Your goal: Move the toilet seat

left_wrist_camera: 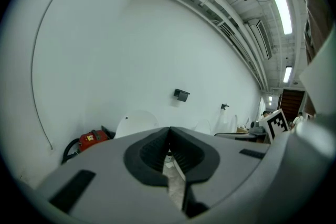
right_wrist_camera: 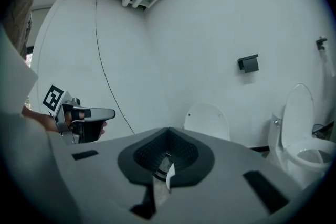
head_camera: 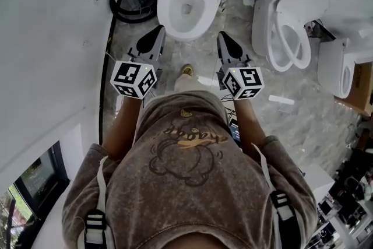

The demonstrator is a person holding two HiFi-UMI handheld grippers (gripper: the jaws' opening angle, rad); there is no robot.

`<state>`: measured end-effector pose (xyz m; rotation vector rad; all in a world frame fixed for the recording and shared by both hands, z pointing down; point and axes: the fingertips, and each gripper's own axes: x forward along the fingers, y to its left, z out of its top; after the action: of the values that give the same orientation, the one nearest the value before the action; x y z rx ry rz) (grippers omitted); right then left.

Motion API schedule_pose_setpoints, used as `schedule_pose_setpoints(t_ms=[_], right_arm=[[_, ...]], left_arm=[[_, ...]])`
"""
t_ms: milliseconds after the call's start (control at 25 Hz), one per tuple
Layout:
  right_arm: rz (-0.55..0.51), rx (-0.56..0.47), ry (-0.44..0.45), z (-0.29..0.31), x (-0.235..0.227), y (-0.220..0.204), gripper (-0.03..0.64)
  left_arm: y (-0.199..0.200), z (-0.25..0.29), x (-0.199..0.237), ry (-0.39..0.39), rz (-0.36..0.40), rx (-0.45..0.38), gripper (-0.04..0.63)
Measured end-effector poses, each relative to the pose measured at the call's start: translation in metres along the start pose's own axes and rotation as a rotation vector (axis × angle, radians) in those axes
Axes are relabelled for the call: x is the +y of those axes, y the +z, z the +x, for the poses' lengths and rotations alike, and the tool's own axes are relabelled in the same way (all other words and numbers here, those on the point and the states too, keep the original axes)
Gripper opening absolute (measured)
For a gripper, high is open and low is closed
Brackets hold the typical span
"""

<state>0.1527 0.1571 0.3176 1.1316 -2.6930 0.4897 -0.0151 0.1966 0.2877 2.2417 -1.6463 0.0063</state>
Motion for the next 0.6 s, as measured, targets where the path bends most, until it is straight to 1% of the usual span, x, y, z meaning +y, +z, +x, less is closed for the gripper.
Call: schedule_pose_setpoints(t_ms=[200,360,600], right_arm=[[0.004,0.015,0.019,0.014,-0.014,0.001,0.0],[-0.005,0.019,0.024,0.026,-0.02,0.005,0.0],[0.007,0.03,0.011,0.043,-0.027,0.007,0.0]], left_arm=[[0.003,0.022,0.006,0.021,-0.025,-0.007,0.009],[0.006,0.035,0.012,0.027,-0.028,-0.014,0.009],[0.009,0.053,0.023,0.001,-0.015,0.001,0.009]])
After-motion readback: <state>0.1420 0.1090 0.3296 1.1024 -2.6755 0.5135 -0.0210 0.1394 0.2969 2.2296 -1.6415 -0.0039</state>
